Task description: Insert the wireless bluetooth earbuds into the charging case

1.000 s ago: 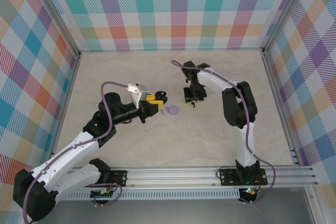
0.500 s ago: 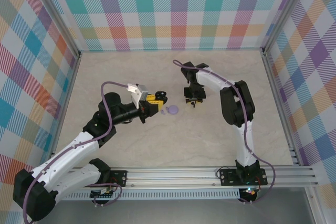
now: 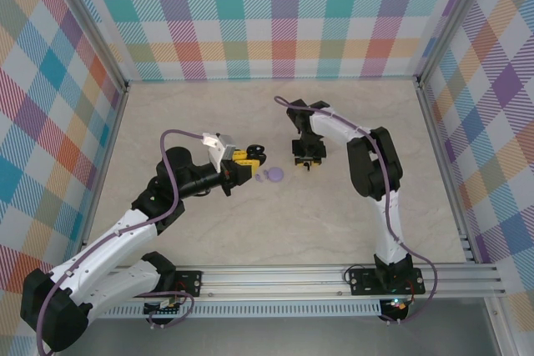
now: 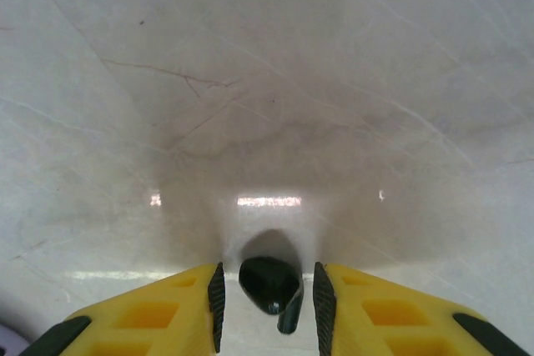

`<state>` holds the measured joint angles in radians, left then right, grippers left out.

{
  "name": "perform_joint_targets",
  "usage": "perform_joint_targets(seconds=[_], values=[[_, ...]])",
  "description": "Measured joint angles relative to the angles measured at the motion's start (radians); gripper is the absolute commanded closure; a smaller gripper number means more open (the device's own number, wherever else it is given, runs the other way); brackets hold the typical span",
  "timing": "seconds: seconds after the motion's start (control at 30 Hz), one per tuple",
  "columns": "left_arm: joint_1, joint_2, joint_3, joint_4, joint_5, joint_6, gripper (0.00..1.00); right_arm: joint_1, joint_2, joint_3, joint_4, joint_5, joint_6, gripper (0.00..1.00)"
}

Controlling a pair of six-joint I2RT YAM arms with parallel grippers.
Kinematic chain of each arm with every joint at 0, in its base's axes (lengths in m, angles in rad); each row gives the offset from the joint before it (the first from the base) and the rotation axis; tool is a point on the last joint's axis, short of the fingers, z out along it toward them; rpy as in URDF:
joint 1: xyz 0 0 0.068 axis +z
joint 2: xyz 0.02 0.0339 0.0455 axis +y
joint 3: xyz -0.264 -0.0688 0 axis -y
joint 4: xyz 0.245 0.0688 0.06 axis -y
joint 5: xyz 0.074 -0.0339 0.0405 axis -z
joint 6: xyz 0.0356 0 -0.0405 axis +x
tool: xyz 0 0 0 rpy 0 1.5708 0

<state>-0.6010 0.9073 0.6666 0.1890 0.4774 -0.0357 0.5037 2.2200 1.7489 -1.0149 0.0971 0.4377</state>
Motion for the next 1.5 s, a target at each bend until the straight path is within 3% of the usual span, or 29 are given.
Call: perform_joint_targets(seconds=[1.0,1.5], values=[[0.000,0.019,0.000,-0.006,-0.003,0.000,0.93,0.002,-0.015,-0.033,0.045,0.012,-0.008,0.73],[0.000,0.180,0.032,-0.067,-0.151,-0.090,0.96,0.002,-0.167,-0.223,0.212,0.005,-0.062,0.74]])
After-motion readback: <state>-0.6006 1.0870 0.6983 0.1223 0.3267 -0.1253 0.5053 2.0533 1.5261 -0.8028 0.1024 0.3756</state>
